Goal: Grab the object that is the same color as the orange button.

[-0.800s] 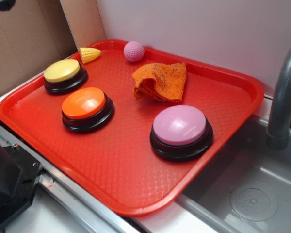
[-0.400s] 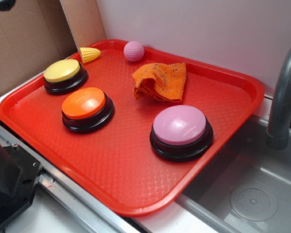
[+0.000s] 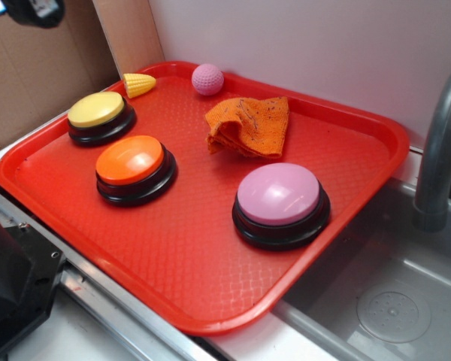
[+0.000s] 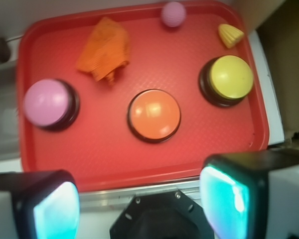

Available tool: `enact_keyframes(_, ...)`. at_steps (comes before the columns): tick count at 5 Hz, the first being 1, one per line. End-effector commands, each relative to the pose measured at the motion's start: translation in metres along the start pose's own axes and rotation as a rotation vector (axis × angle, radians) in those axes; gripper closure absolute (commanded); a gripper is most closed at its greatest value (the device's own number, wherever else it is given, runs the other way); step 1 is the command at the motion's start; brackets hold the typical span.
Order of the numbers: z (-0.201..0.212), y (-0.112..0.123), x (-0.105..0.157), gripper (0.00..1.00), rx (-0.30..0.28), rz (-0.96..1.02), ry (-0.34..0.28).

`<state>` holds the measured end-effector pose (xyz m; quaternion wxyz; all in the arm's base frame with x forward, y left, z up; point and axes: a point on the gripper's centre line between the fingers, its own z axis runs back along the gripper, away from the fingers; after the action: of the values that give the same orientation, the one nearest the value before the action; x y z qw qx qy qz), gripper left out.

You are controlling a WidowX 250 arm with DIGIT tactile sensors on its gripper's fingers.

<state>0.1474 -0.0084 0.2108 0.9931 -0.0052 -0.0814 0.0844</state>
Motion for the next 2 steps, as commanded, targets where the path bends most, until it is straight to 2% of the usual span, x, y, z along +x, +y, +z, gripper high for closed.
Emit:
enact_keyframes(1,-0.043,-0.009,0.056,0.00,0.035,0.214,-0.040)
enact_keyframes(2,-0.075,-0.014,0.080,0.00,0.033,0.352,-0.013)
